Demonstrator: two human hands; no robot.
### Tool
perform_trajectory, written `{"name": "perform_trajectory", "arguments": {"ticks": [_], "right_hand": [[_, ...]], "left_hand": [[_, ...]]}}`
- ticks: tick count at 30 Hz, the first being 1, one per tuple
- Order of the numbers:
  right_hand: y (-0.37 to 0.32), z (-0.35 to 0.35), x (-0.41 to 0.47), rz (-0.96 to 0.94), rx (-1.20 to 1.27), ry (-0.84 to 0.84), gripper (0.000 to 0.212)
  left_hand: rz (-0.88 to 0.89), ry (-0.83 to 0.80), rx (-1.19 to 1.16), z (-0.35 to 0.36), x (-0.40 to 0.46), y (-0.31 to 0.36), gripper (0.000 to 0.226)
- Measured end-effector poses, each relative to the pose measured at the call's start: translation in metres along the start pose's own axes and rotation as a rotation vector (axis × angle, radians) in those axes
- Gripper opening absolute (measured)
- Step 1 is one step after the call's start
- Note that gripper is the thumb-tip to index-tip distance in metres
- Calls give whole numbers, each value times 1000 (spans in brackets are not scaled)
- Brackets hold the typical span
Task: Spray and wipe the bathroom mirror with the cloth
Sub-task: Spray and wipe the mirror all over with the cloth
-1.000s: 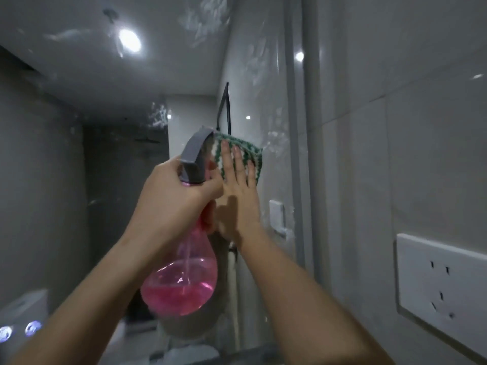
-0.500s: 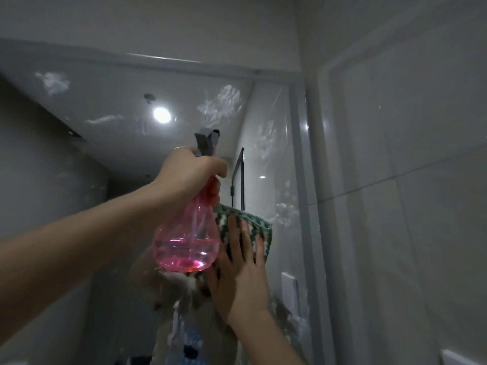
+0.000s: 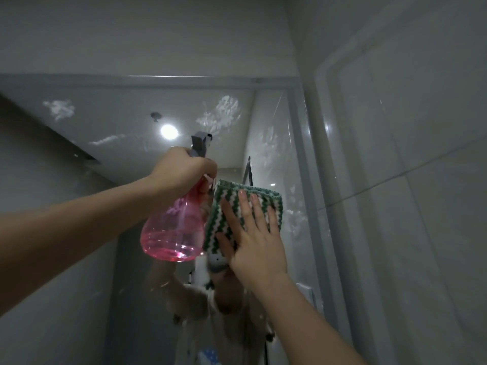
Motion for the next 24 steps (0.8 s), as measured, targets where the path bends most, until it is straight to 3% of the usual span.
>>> {"name": "perform_trajectory", "arguments": {"ticks": [12, 18, 24], "right_hand": [[-1, -5, -2, 12, 28, -2, 59], [-2, -6, -2, 16, 12, -4, 60], [-2, -5, -2, 17, 3, -2, 62]], "left_hand": [[13, 48, 147, -14, 18, 12, 14], [51, 107, 47, -25, 17, 13, 6], [47, 51, 13, -21, 8, 9, 10]]}}
Point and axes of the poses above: each hand's wrist, its own x-axis towards the middle knuckle, its own z-axis out of the palm, y = z × x, the point moved 8 cm from there along x, towards the middle knuckle, and after that the axes turned 8 degrees about -x, right-handed, at the moved point
